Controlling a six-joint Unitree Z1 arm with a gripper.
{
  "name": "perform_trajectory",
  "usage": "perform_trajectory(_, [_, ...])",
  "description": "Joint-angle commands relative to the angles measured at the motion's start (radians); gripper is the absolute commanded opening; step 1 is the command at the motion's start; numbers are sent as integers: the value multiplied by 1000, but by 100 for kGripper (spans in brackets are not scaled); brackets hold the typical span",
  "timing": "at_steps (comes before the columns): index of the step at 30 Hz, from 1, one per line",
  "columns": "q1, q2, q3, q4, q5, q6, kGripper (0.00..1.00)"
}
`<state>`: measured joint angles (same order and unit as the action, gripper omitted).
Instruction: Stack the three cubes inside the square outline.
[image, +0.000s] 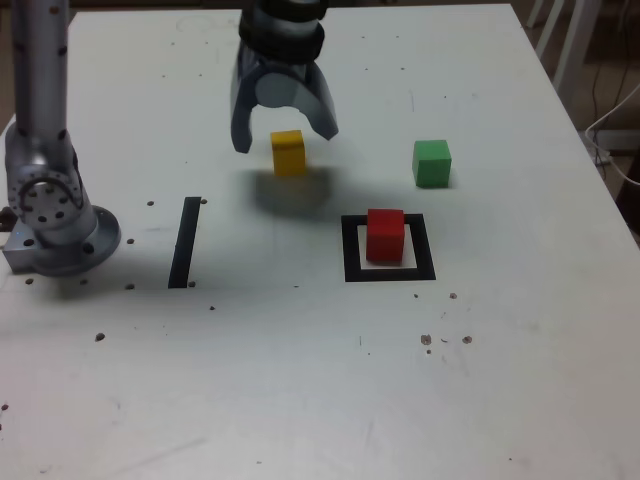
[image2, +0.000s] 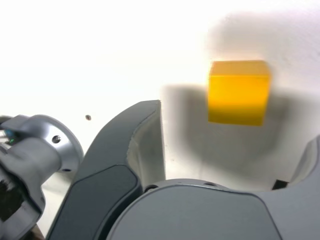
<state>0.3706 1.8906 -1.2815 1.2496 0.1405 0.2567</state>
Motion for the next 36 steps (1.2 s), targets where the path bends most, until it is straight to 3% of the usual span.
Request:
perform_trajectory(1, [20,33,-3,-19,-13,30,96])
perform_trajectory(6, [48,76,-11,-40,-26,69,93])
perform_trajectory(9, [56,94,-14,-42,-31,78,86])
perform_trajectory(12, [60,109,-14,-42,-37,82,72])
perform_trajectory(17, [60,115,-12,-56,-39,86,40])
perform_trajectory(20, [60,114,-8,-70,-39,92,30])
perform_trajectory(36, [59,102,12,-89,-44,96,29])
